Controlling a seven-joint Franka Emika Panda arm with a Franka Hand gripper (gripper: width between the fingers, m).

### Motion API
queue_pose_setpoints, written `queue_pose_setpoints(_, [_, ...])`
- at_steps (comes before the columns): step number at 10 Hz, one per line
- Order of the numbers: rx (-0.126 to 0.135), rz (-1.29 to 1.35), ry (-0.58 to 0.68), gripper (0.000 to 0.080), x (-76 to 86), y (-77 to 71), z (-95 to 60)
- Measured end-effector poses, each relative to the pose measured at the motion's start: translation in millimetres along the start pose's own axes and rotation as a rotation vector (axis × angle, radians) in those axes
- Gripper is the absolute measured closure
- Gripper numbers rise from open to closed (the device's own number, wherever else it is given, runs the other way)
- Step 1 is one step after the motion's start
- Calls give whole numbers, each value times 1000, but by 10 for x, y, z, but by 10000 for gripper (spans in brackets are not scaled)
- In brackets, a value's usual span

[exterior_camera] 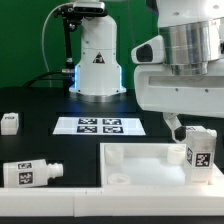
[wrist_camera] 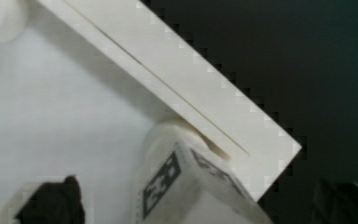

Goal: Assemble square table

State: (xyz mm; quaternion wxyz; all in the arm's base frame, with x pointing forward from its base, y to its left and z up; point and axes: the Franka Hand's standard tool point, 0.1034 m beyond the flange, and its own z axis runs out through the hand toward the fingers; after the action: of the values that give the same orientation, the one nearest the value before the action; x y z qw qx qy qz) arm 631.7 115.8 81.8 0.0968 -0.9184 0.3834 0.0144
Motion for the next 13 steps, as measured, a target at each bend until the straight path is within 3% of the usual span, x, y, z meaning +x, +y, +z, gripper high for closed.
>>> queue_pose_setpoints(1, [-13,-128,8,151,11,12,0])
queue_pose_setpoints(2, [-58,-355,35,151,27,20,4])
queue_pose_setpoints(3, [-84,-528,46,151,46,-11,11])
queue_pose_setpoints(6, [-88,-633,39,151,73,10,44])
queue_pose_setpoints(7, [-87,-604,40,264,72,11,45])
queue_pose_setpoints(8, [-86,-584,41,264,72,12,46])
queue_pose_setpoints(9, [-84,-505,44,449,70,11,47])
queue_pose_setpoints(10, [-83,-432,46,515,71,14,47])
queue_pose_setpoints(13, [-79,-109,53,515,52,11,52])
